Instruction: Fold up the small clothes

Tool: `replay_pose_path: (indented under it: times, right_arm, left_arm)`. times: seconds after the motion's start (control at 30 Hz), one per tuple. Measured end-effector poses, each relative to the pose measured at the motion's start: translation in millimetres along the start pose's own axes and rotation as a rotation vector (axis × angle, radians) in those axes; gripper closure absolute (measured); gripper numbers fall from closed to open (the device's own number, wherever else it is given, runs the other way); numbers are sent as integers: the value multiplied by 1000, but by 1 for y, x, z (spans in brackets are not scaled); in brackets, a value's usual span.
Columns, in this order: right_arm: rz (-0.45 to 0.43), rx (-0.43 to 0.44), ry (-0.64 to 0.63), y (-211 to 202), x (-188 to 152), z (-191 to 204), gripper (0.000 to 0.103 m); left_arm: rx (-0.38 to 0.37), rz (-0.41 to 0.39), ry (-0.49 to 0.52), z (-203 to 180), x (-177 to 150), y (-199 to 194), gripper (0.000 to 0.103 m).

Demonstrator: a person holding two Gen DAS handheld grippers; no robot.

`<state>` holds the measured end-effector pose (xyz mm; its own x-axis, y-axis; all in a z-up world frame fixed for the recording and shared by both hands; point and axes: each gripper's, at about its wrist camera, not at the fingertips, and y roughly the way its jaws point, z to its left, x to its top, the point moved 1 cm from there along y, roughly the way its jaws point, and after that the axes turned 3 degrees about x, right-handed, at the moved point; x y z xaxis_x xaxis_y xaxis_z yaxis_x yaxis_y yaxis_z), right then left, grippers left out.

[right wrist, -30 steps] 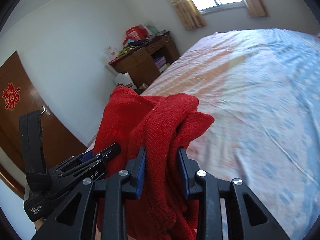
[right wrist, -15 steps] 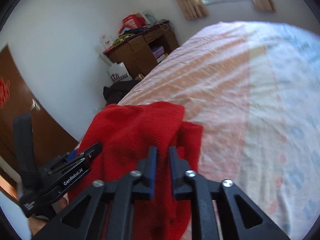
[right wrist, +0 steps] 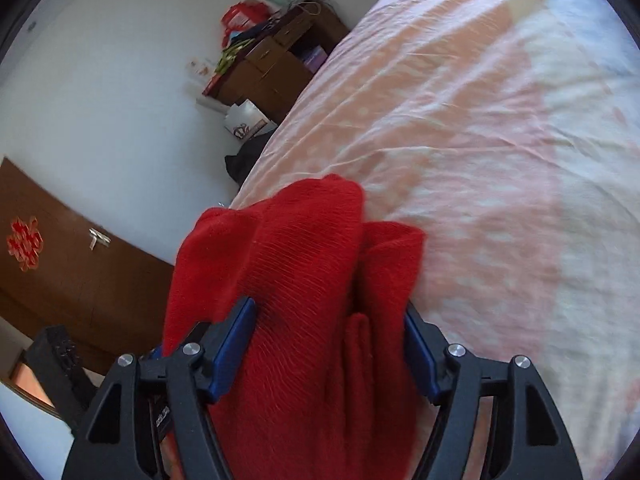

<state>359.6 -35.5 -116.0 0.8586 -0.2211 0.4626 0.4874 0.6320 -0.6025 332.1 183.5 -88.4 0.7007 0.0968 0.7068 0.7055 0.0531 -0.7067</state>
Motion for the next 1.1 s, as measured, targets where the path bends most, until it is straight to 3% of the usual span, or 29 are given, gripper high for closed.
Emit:
replay_pose_path:
  times: [0.03, 0.07, 0.17, 0.3, 0.47, 0.53, 0.6, 0.67, 0.7, 0.8, 0.93, 1.03, 1.1]
  right_arm:
    - [-1, -25, -49, 4, 1, 9, 55]
    - [2, -36, -110, 7, 1, 20, 62]
    - [-34, -94, -244, 1, -1, 42, 72]
    - [-116, -139, -373, -11, -4, 59, 73]
    - [-109, -344, -477, 25, -10, 51, 74]
    - [-111, -336, -469, 22, -7, 48, 73]
    - [-115, -355, -462, 14, -4, 41, 65]
    - [-126, -381, -438, 9, -3, 36, 46]
    - [-133, -392, -421, 6, -4, 34, 44]
    - [-184, -413, -383, -21, -17, 36, 44]
    - [-295, -451, -429, -63, -56, 54, 44]
    - [-294, -410, -432, -79, -86, 61, 46]
    - [-240, -367, -433, -75, -102, 62, 56]
  left_arm:
    - [-5, 5, -9, 0, 1, 2, 50]
    - [-7, 9, -20, 1, 1, 3, 50]
    - [-1, 6, -28, -3, 0, 2, 49]
    - [55, -16, 16, -16, 0, 1, 49]
    - [81, -23, 35, -22, 2, 6, 49]
    - [84, -27, 35, -20, 2, 6, 48]
    - [81, -31, 35, -19, 1, 5, 47]
    - [79, -35, 38, -18, -1, 4, 46]
    - [79, -38, 40, -18, -2, 3, 46]
    - [89, -44, 49, -19, -4, 1, 46]
    - [107, -46, 55, -22, -4, 1, 46]
    - [114, -41, 36, -20, -6, -1, 42]
    - [127, -32, 18, -16, -10, -5, 36]
